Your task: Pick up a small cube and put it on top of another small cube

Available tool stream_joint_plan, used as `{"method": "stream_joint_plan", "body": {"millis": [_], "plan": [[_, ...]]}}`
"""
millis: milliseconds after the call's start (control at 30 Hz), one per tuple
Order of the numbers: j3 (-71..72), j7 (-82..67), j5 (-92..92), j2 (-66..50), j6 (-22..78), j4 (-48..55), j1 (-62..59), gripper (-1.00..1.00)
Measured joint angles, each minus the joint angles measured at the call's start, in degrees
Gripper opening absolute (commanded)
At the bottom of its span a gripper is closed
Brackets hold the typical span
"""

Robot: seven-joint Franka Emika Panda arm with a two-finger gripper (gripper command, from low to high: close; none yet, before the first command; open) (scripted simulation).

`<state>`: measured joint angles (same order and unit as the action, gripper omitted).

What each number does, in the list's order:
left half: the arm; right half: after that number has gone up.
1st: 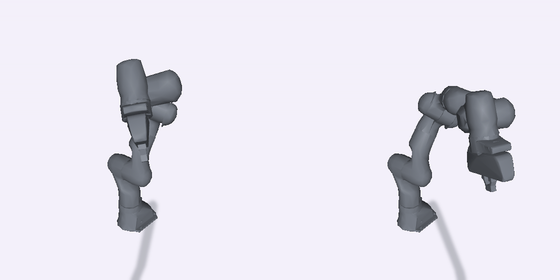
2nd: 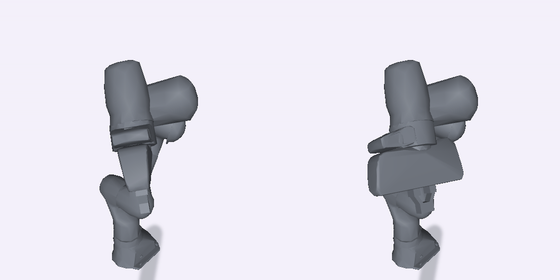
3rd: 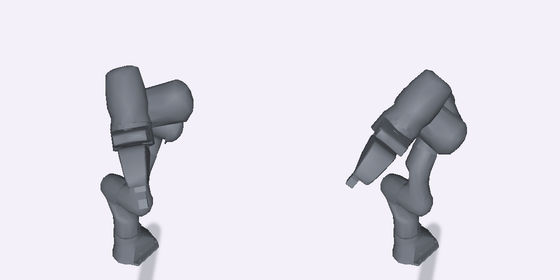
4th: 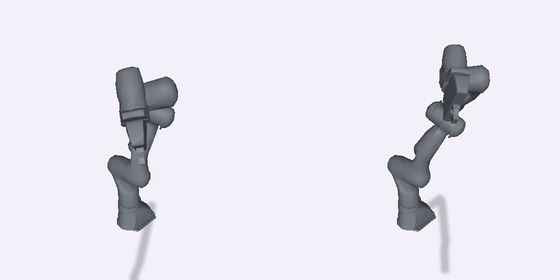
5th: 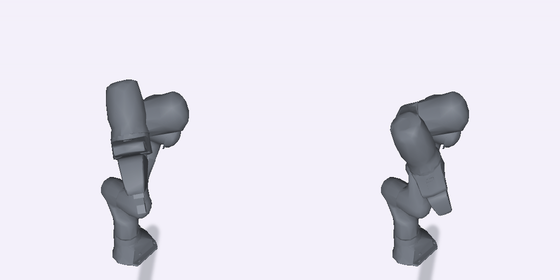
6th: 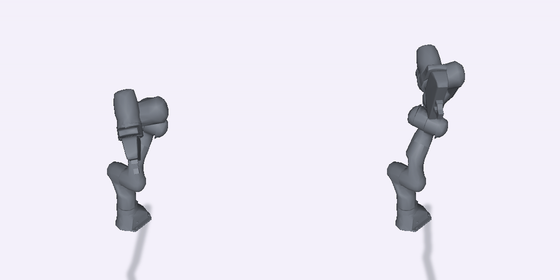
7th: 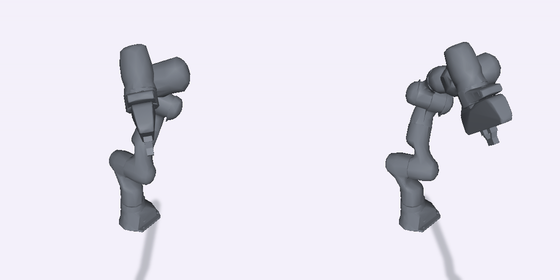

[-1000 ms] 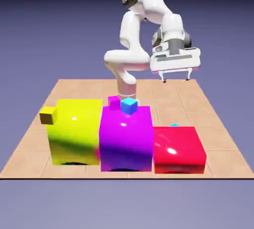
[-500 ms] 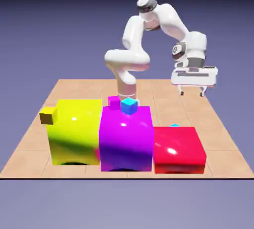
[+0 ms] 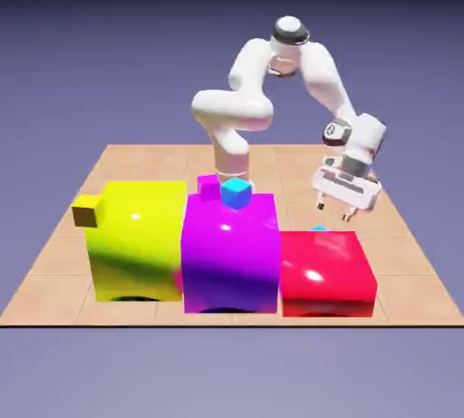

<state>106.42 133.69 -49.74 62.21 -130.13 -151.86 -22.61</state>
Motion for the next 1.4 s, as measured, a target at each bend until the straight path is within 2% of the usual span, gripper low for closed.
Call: {"method": "stream_joint_plan", "body": {"millis": [233, 267, 333, 533, 1400], "plan": [[12.45, -4.59, -10.04, 2.66, -8.06, 1.48, -9.41, 0.00], [12.77, -4.71, -10.30, 2.73, -8.26, 1.51, -9.65, -1.00], [12.77, -4.72, -10.30, 2.73, -8.29, 1.51, -9.65, -1.00], [0.33, -0.12, -0.27, 0.07, -0.27, 0.04, -0.24, -1.00], [-50.71, 30.78, 50.40, -27.58, 33.89, 16.63, -23.87, -1.00]]}}
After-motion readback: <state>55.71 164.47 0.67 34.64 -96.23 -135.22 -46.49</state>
